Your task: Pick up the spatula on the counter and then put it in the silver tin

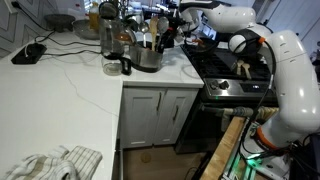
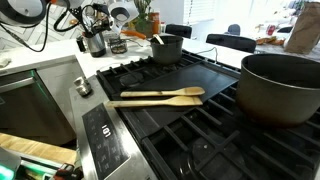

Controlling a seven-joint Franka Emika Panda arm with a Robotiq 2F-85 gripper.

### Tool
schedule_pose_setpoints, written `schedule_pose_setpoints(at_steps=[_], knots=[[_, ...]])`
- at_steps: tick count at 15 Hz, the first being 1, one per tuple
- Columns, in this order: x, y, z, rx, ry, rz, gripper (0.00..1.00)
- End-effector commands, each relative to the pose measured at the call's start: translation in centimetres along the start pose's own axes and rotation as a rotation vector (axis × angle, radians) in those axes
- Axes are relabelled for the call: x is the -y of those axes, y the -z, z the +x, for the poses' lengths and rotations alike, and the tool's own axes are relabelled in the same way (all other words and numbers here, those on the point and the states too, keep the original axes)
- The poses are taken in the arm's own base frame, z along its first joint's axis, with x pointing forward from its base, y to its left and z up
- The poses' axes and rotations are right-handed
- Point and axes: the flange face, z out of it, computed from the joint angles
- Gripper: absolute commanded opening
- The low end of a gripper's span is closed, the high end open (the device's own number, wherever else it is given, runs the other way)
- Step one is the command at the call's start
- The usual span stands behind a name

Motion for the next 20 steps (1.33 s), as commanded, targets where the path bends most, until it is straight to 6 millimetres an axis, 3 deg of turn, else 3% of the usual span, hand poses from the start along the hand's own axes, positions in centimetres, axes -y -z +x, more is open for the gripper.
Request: schedule_pose_setpoints(at_steps=[1,5,8,11,14,19,20], knots=[[-0.3,-0.3,0.3,-0.066,0.003,-0.027,0.52],[-0.6,0.2,-2.0,-0.079,0.050,-0.016,0.78],[-0.9,0.8,-4.1,-0.088,0.100,0.000,0.84],[-1.3,1.3,-5.6,-0.105,0.124,0.006,0.77],[-1.7,1.9,-6.4,-0.123,0.132,0.015,0.79],[-2.3,3.1,-7.7,-0.154,0.153,0.037,0.67],[-2.4,3.4,-8.0,-0.158,0.159,0.042,0.70]])
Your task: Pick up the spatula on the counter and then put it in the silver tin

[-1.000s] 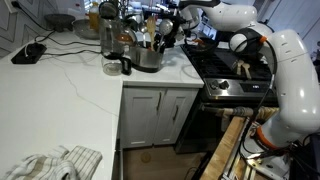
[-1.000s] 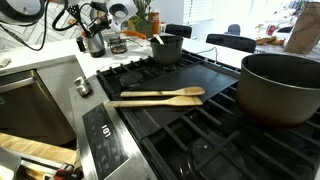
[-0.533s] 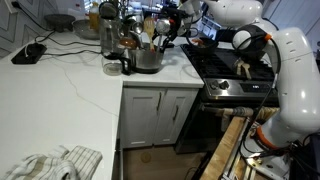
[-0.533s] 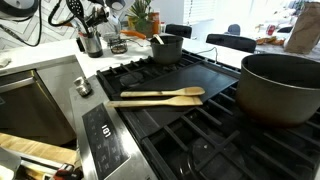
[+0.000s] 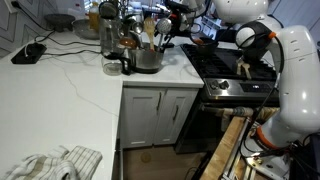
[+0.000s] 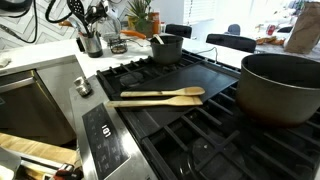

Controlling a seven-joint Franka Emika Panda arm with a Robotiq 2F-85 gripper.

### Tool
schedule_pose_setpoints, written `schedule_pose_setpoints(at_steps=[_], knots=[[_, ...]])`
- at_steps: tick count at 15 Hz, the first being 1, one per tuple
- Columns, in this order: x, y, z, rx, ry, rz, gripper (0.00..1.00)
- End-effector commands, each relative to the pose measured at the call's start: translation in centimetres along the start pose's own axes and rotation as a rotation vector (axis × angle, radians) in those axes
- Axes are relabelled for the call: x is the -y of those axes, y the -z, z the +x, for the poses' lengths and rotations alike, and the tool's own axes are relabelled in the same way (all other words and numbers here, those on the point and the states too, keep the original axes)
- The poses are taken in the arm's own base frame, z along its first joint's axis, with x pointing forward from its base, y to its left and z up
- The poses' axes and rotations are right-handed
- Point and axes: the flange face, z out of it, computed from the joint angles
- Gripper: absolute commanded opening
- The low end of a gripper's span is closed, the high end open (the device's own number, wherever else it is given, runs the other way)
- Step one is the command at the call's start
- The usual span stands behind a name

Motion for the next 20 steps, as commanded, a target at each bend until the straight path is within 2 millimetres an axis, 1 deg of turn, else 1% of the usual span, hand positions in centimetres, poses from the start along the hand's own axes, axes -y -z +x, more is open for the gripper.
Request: schedule_pose_setpoints(at_steps=[1,4,6,7,8,9,11,12,13,14,15,17,20], knots=[[-0.7,1.3,-1.1,-0.039,0.029,0.022,0.70],[-0.9,2.1,-2.5,-0.048,0.059,0.039,0.68],[-1.1,2.6,-3.4,-0.055,0.075,0.049,0.72],[-1.1,2.7,-3.6,-0.057,0.077,0.050,0.73],[-1.1,2.7,-3.7,-0.058,0.077,0.050,0.76],[-1.1,2.7,-3.7,-0.056,0.076,0.049,0.76],[-1.0,2.4,-3.3,-0.058,0.067,0.044,0.85],[-1.0,2.3,-3.0,-0.056,0.060,0.039,0.95],[-1.0,2.1,-2.8,-0.057,0.056,0.037,0.98],[-1.0,2.0,-2.7,-0.057,0.054,0.035,0.97],[-1.0,1.9,-2.6,-0.059,0.054,0.031,1.00],[-1.0,1.8,-2.8,-0.067,0.059,0.028,1.00],[-1.1,1.9,-3.8,-0.085,0.096,0.028,1.00]])
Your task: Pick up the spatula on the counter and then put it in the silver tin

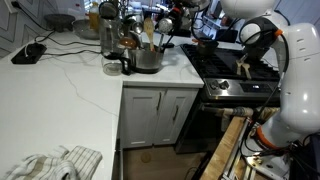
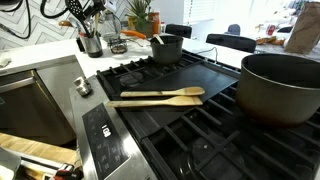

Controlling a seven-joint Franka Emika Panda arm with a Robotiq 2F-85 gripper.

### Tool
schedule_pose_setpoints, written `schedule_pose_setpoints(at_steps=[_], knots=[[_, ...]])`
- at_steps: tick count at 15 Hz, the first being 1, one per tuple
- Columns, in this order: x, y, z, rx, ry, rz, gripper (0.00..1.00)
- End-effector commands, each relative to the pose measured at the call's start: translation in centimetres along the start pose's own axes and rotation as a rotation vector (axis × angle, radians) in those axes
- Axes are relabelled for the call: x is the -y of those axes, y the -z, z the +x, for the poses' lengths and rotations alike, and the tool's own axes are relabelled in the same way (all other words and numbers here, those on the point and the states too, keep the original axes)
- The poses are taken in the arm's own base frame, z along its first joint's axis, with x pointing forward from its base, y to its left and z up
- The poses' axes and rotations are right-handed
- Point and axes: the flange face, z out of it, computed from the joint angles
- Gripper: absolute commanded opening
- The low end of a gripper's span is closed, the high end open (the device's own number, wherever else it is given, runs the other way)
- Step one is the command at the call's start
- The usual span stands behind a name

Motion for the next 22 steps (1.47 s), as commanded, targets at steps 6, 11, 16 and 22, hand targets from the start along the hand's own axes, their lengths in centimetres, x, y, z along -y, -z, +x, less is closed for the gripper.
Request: schedule_pose_setpoints(at_steps=[6,11,16,22], knots=[[-0.8,1.8,-4.1,-0.113,0.144,0.028,1.00],[-1.6,3.6,-7.8,-0.206,0.278,0.035,1.00],[-3.2,3.9,-13.0,-0.346,0.499,-0.059,1.00],[-4.0,4.1,-19.4,-0.577,0.760,-0.127,1.00]])
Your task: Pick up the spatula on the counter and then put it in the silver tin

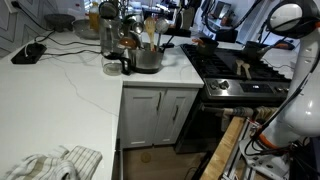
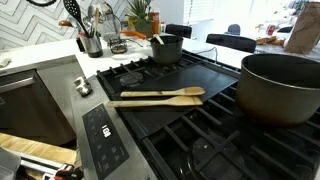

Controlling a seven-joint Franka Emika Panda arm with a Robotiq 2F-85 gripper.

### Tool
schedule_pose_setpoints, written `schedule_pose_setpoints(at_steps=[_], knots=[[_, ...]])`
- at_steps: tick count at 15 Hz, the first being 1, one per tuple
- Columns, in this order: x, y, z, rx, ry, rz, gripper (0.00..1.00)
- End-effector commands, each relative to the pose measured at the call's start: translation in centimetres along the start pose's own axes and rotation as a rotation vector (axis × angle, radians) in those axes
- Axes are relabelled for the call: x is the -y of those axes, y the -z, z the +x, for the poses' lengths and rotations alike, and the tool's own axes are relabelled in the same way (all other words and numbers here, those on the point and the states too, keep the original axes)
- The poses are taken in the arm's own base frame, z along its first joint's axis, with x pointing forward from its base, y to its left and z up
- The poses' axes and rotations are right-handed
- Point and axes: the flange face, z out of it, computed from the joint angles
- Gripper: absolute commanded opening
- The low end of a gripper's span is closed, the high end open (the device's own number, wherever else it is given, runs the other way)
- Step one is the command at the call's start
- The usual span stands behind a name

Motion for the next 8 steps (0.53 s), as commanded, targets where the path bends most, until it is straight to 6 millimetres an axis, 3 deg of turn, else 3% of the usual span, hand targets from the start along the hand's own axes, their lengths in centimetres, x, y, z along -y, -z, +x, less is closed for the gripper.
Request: schedule_pose_setpoints(at_steps=[1,4,8], knots=[[0.5,1.0,-2.0,-0.132,0.144,-0.063,1.00],[1.6,1.6,-4.1,-0.256,0.261,-0.118,1.00],[2.0,0.0,-7.1,-0.371,0.314,-0.217,1.00]])
